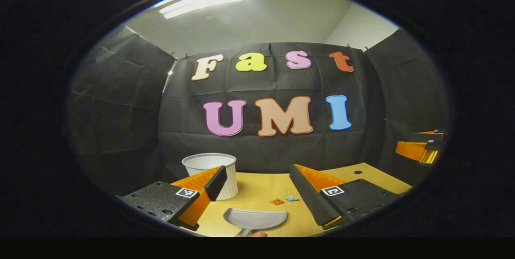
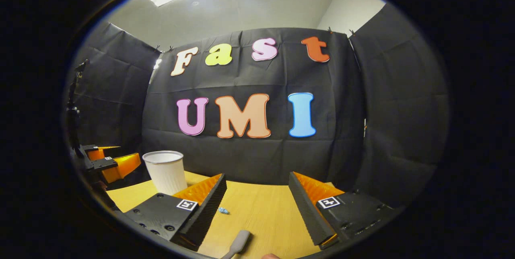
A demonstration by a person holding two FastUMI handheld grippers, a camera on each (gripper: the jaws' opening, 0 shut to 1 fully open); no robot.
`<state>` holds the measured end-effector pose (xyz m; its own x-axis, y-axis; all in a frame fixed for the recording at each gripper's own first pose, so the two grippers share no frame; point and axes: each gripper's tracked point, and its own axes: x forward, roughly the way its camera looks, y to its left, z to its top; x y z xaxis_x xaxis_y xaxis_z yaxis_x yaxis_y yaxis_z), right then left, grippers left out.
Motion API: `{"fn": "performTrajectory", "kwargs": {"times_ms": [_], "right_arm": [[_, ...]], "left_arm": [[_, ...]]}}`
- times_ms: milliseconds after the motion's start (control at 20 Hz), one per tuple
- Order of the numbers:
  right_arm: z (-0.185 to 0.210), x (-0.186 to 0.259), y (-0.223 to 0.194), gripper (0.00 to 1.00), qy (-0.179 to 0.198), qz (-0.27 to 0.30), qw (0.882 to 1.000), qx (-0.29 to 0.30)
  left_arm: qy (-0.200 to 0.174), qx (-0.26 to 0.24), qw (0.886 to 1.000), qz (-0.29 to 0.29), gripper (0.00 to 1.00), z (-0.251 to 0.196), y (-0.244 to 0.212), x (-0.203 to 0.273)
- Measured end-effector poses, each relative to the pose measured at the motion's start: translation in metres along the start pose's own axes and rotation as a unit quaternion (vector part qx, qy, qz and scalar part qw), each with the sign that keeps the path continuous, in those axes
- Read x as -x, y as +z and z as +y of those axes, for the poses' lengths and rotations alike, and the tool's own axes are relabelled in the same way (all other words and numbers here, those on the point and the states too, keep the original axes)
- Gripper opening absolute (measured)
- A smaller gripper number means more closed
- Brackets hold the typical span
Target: Pick up the small broom and dustpan from the desktop, sweep the trash into the dustpan with the broom, and then empty the trash into the garbage bin.
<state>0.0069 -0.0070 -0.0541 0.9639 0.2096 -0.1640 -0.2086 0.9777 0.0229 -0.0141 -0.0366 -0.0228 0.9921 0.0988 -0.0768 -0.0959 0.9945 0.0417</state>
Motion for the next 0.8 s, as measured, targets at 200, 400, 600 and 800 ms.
{"fn": "performTrajectory", "kwargs": {"times_ms": [200,400,600,800], "right_arm": [[0.001,-0.008,-0.033,0.92,0.015,0.039,0.999,-0.007],[0.017,-0.018,-0.084,0.92,0.018,0.094,0.995,-0.014],[0.033,-0.021,-0.148,0.92,0.019,0.173,0.985,-0.013],[0.040,-0.022,-0.198,0.92,0.018,0.234,0.972,-0.006]], "left_arm": [[0.004,-0.010,0.998,0.054,0.94,0.003,-0.041,0.004],[-0.017,-0.022,0.990,0.141,0.94,0.008,-0.104,0.006],[-0.030,-0.033,0.976,0.214,0.95,0.012,-0.163,0.012],[-0.035,-0.023,0.960,0.277,0.94,0.016,-0.212,0.017]]}}
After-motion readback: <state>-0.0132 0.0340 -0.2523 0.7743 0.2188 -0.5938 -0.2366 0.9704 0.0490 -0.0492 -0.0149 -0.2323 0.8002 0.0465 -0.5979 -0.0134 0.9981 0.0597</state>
